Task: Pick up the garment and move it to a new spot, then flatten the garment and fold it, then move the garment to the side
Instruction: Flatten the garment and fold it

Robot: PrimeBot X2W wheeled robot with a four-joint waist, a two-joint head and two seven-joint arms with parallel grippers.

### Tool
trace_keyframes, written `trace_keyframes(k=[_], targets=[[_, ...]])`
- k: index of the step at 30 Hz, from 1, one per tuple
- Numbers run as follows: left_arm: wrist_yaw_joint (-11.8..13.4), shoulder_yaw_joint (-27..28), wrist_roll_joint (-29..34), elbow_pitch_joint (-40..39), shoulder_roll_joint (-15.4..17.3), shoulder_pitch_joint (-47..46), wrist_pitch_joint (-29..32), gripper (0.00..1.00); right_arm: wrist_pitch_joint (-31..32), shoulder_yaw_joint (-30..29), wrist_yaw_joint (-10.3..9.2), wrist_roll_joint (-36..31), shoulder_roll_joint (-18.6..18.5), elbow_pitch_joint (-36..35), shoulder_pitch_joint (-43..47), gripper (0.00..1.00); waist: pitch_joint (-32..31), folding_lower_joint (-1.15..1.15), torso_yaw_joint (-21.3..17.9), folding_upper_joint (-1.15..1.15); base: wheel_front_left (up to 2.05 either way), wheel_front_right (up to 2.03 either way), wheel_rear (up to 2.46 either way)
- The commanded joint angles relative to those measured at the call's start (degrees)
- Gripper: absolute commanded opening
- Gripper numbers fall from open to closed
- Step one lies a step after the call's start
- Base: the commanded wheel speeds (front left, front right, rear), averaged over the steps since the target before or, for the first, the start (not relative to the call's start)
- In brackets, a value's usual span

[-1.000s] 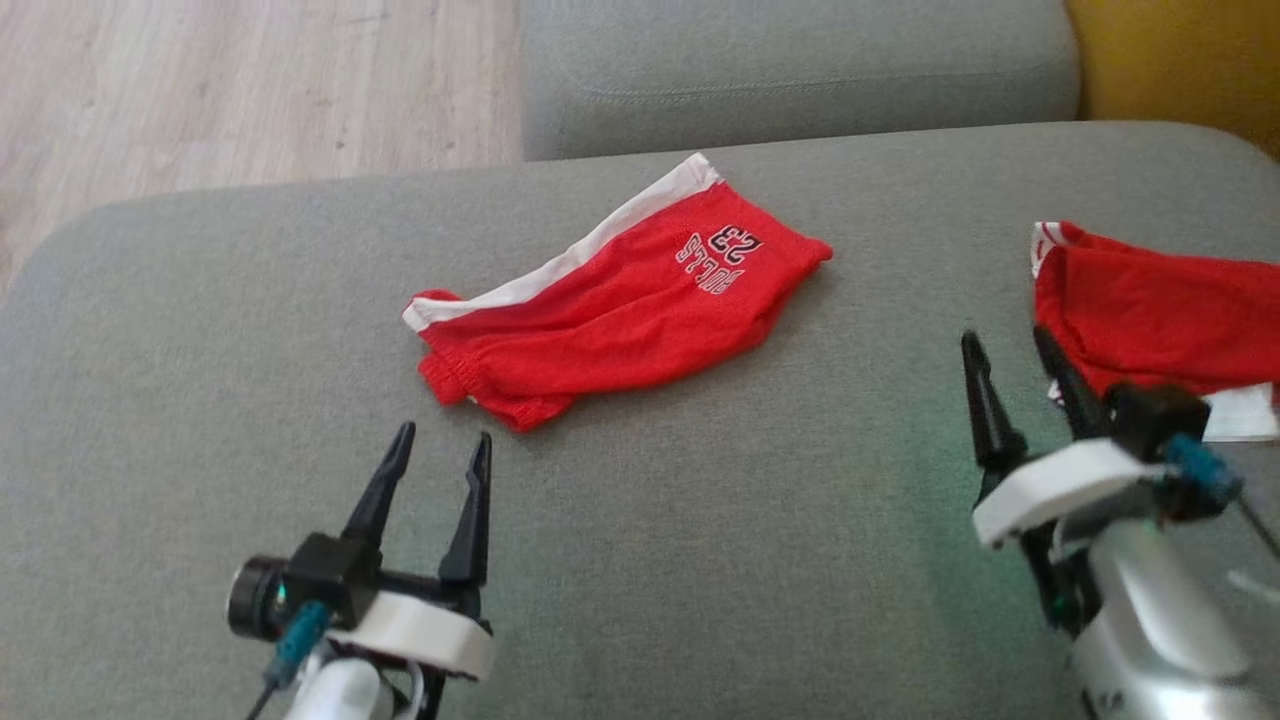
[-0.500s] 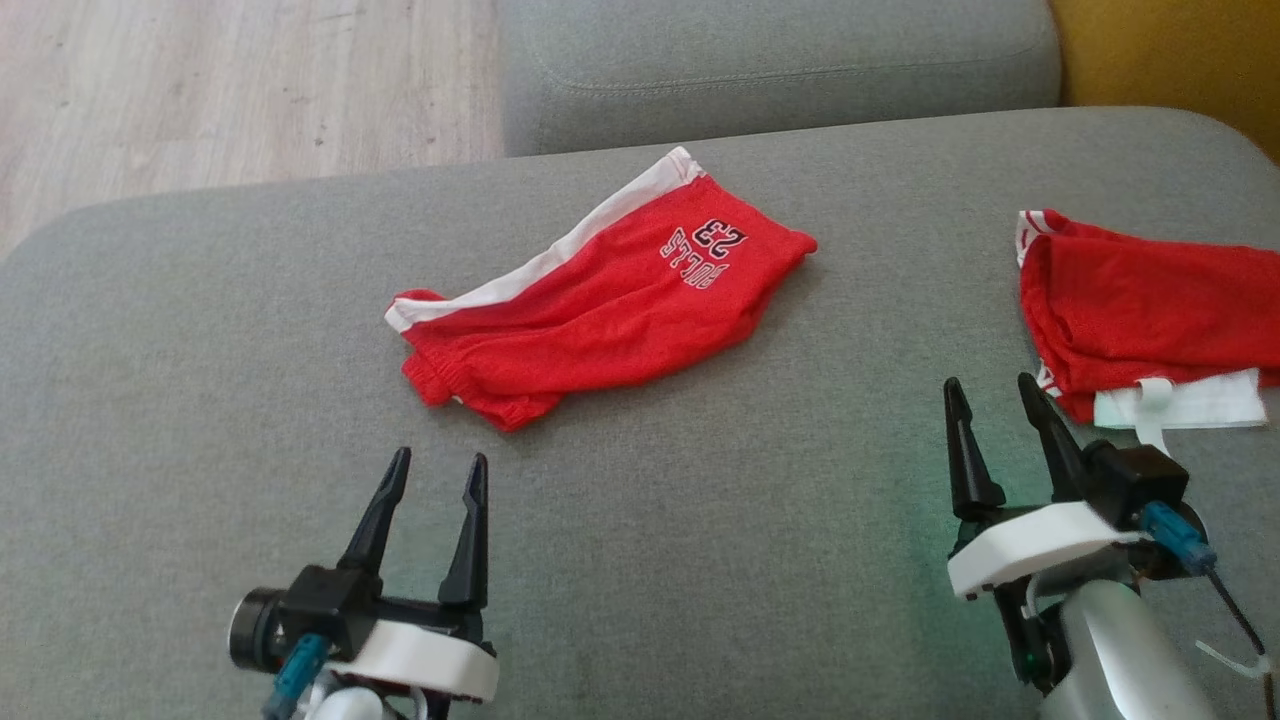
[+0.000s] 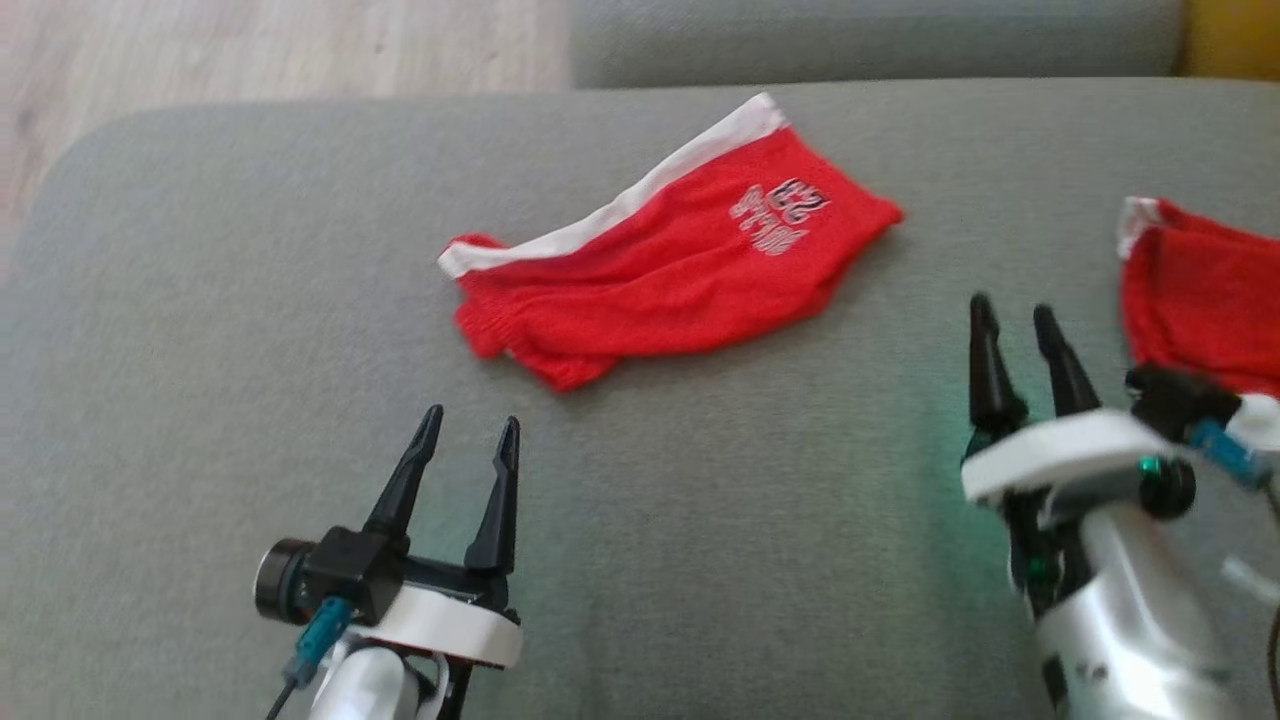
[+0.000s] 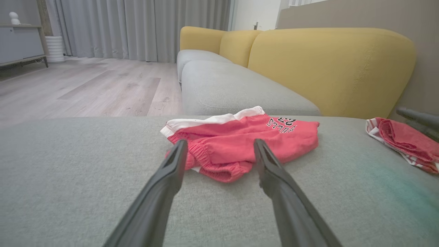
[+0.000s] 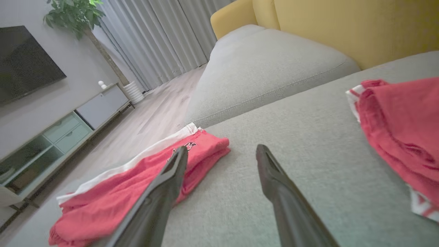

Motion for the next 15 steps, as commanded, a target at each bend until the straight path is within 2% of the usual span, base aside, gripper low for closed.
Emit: trace_keyframes(k=[1, 8, 12, 15], targets=[[-0.1, 1.7, 0.5, -1.2, 0.0, -2.3, -0.4, 1.0, 0.4, 0.9, -0.11, 0.8, 0.3, -1.1, -2.8, 1.0, 1.8, -0.01, 2.0, 0.0, 0.0, 0.0, 0.0], [-0.6, 0.7, 0.4, -0.8, -0.2, -4.6, -0.4, 1.0, 4.4, -4.5, -0.11, 3.0, 0.3, 6.4, -11.0, 1.0, 4.7, -0.01, 7.9, 0.0, 0.0, 0.0, 0.0], [-0.5, -1.0, -1.6, -1.0, -0.2, -5.1, -0.4, 1.0, 7.5, -8.5, -0.11, 7.1, 0.3, 11.7, -15.7, 1.0, 5.8, -0.01, 10.8, 0.0, 0.0, 0.0, 0.0], [-0.7, -2.1, -2.6, -1.3, -0.3, -5.1, -0.4, 1.0, 9.2, -12.1, -0.11, 7.1, 0.3, 16.2, -18.6, 1.0, 6.5, -0.01, 12.4, 0.0, 0.0, 0.0, 0.0]])
